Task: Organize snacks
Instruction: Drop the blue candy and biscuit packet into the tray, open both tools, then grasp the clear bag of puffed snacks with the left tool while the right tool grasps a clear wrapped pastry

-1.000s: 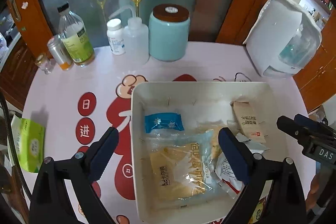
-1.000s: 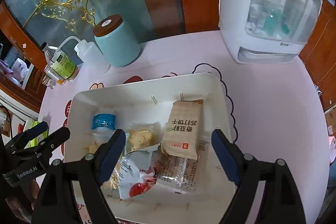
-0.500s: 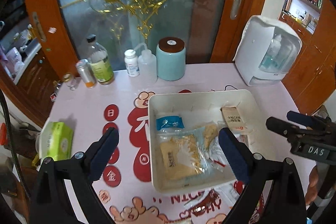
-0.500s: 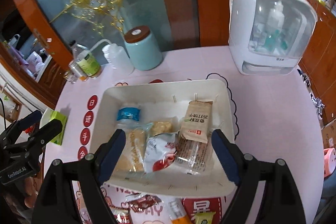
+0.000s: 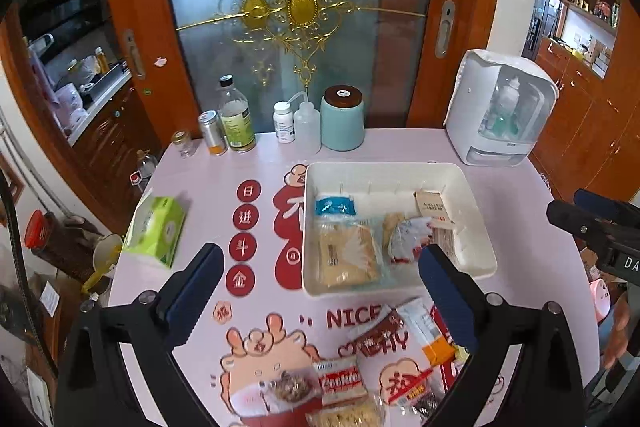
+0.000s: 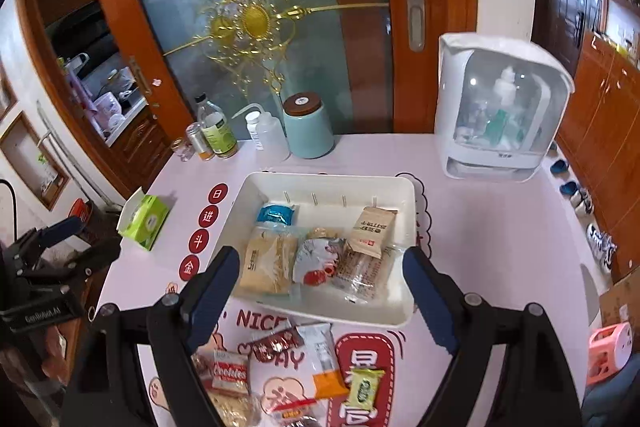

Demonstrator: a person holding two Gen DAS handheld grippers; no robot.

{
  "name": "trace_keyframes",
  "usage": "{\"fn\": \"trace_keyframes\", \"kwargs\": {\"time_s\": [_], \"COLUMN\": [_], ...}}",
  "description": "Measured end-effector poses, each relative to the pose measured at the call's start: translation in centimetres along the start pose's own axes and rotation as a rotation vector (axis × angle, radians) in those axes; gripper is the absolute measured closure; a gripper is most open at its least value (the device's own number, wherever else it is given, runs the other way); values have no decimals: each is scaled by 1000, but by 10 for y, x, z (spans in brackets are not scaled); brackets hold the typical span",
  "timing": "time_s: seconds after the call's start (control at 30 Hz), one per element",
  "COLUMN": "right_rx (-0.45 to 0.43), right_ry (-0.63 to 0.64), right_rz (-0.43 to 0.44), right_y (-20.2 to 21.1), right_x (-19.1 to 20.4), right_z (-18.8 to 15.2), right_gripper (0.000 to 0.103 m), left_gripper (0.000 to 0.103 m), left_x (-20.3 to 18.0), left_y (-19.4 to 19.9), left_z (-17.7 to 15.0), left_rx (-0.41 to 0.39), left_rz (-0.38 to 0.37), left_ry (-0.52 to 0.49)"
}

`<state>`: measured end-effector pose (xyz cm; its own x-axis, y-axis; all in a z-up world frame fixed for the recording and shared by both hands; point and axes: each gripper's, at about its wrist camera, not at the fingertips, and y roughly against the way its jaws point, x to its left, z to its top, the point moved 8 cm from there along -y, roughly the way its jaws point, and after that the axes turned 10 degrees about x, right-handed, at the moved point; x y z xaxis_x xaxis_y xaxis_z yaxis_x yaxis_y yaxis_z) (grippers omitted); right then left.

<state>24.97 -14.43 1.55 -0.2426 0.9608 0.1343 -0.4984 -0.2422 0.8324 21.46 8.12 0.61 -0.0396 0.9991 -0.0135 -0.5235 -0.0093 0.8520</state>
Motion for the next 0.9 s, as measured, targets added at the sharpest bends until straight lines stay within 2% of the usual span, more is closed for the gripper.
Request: {"fn": "trace_keyframes", "kwargs": {"time_s": [0.33, 0.63, 0.77, 0.9], "right_rx": [-19, 16, 56, 132], "right_ry": [63, 130, 117, 95], "right_rz": [24, -140, -136, -116], "right_y": [29, 20, 8, -18], "right_x": [-13, -32, -38, -42], "right_z": [-77, -146, -171, -201], "right_gripper": [18, 19, 19, 19], "left_gripper": [5, 5, 5, 5], "left_x": [-18, -48, -49, -56], "left_y": [32, 38, 11, -28], "left_z": [-81, -144, -170, -204], "left_rx": [-2, -45, 19, 126], "left_rz": [-24, -18, -26, -84], "left_ry": [-25, -124, -153, -242]}}
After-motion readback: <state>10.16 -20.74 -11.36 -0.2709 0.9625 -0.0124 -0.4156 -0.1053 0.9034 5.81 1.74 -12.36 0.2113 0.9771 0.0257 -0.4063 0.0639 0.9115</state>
